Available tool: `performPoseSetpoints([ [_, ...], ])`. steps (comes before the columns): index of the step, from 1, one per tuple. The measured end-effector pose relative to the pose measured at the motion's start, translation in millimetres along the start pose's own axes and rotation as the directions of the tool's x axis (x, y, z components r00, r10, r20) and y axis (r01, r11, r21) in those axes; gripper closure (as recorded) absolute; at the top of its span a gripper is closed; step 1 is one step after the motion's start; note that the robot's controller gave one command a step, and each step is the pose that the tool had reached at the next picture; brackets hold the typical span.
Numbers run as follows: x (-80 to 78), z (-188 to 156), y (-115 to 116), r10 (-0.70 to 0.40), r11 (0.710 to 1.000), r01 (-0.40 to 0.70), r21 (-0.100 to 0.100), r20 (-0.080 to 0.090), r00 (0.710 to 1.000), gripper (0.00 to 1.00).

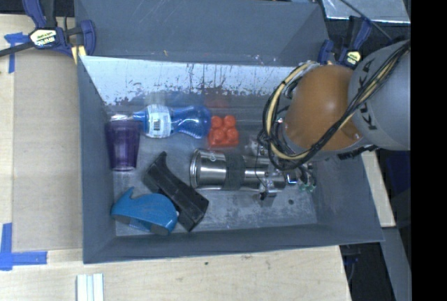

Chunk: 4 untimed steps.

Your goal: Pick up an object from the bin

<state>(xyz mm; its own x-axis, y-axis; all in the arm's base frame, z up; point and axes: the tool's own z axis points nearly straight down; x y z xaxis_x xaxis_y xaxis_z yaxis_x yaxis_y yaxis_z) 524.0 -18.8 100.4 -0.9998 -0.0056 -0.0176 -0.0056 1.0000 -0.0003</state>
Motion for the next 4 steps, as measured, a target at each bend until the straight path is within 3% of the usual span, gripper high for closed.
performPoseSetpoints([
  [1,-1.8,22.9,10.0,0.055,0.999,-0.055,0.001,-0.007,0.998,1.0],
  [3,-1.8,23.0,10.1,0.056,0.998,-0.056,0.001,-0.007,0.998,1.0],
  [4,-0.3,23.7,22.0,-0.061,0.998,0.061,0.019,0.023,0.998,1.0],
])
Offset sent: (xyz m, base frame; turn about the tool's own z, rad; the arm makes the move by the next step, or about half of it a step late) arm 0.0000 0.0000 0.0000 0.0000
